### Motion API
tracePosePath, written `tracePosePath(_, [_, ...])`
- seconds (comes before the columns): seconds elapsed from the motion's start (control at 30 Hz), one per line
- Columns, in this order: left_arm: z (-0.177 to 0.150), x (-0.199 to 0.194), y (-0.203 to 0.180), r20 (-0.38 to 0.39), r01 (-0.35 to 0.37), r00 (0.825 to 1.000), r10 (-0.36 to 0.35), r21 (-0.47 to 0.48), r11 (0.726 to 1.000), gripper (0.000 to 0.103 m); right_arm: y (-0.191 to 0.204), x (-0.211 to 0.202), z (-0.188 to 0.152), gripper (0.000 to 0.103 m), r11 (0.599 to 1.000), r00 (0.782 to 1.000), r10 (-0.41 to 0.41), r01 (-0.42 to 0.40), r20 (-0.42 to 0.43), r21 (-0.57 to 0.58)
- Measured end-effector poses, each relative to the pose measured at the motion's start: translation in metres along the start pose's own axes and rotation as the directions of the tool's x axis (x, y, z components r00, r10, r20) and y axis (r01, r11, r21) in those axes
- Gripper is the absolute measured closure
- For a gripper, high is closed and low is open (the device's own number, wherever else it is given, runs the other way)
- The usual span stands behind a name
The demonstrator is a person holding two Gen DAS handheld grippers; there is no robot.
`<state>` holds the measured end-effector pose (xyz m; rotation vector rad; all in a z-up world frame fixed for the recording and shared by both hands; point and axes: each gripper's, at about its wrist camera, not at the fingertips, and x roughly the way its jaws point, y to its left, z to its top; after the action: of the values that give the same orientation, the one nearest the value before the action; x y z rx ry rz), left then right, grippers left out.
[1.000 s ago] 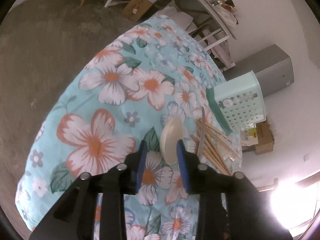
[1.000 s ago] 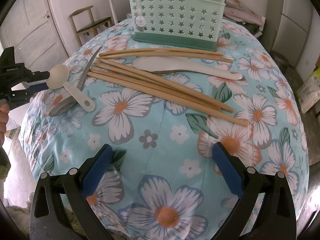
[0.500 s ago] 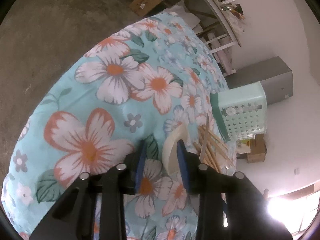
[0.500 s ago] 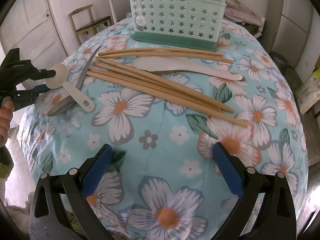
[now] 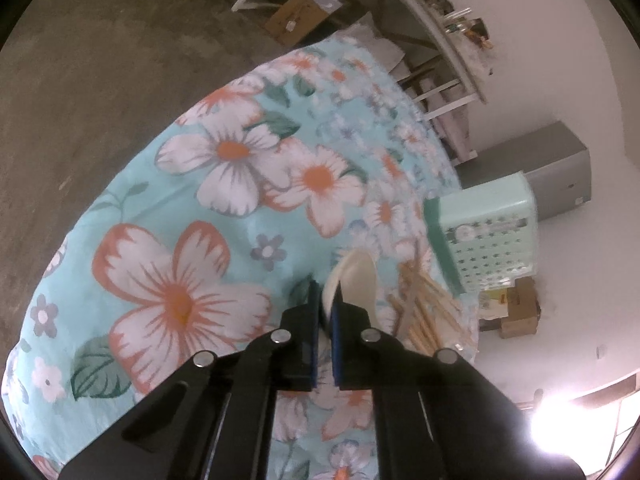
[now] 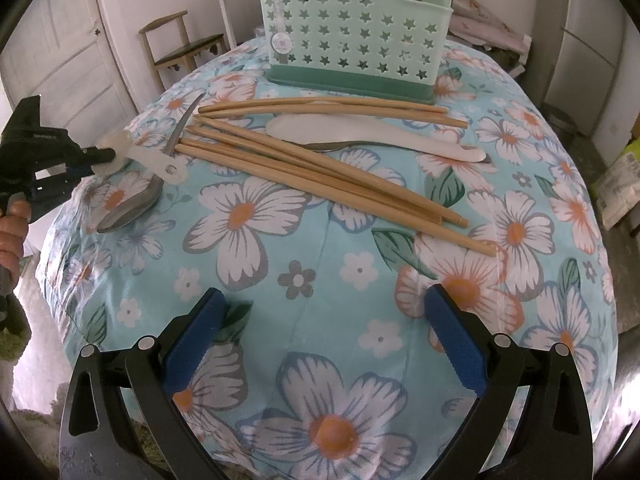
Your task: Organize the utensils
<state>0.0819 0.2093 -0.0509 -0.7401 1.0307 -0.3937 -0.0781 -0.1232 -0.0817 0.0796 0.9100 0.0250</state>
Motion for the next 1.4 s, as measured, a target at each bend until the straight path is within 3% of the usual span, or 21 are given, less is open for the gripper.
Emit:
tracePosePath(0.07, [0.000,-0.008,-0.003,0.026,0.022,0.999,-0.022,0.007,1.000,0.099,0.000,-0.003,0.002,0.012,1.000,1.000,0.008,-0.008,0.004,-0.008])
tracePosePath(0.13, [0.001,-0.020,-0.005,0.059,0.050,0.997,-0.051,0.011,0.999,0.099,0.005,-0.011,0.002,0.024,0.999,0.998,0.042,-0.041,0.035,-0.037])
tracePosePath(0.23, [0.004,-0.037,-0.007,0.112,0.070,0.991,-0.072,0.022,0.997,0.099,0.027,-0.023,0.006,0.024,0.983,0.989,0.119,-0.105,0.086,-0.152])
tracePosePath(0.37, [0.009,-0.056,-0.006,0.173,0.069,0.982,-0.073,0.028,0.997,0.099,0.073,-0.021,0.005,0.026,0.913,0.979,0.183,-0.135,0.090,-0.385])
tracePosePath(0.5, [0.013,-0.070,-0.001,0.211,0.063,0.975,-0.066,0.022,0.998,0.099,0.103,-0.005,0.002,0.034,0.841,0.985,0.130,-0.051,0.110,-0.538])
tracePosePath(0.67, [0.017,-0.078,0.005,0.226,0.059,0.972,-0.061,0.014,0.998,0.099,0.128,0.007,0.002,0.035,0.732,0.974,0.064,0.100,0.215,-0.673])
tracePosePath(0.8, [0.017,-0.079,0.006,0.226,0.059,0.972,-0.060,0.013,0.998,0.099,0.137,0.015,0.009,0.040,0.696,0.968,0.053,0.140,0.245,-0.705])
tracePosePath(1.0, [0.018,-0.078,0.005,0.229,0.054,0.972,-0.056,0.013,0.998,0.099,0.159,0.026,0.014,0.063,0.617,0.965,0.056,0.168,0.257,-0.768])
tracePosePath(1.1, [0.021,-0.081,0.007,0.237,0.043,0.970,-0.046,0.016,0.999,0.099,0.168,0.029,0.013,0.086,0.584,0.964,0.051,0.184,0.262,-0.791])
tracePosePath(1.13, [0.022,-0.082,0.007,0.242,0.040,0.969,-0.043,0.018,0.999,0.099,0.169,0.030,0.012,0.094,0.576,0.964,0.051,0.185,0.261,-0.796])
tracePosePath(1.23, [0.024,-0.089,0.006,0.265,0.029,0.964,-0.035,0.026,0.999,0.099,0.170,0.024,0.008,0.097,0.577,0.959,0.065,0.189,0.276,-0.795])
tracePosePath(1.4, [0.030,-0.103,-0.001,0.309,0.020,0.950,-0.033,0.045,0.999,0.099,0.153,0.000,0.025,0.100,0.679,0.954,0.148,0.093,0.259,-0.729])
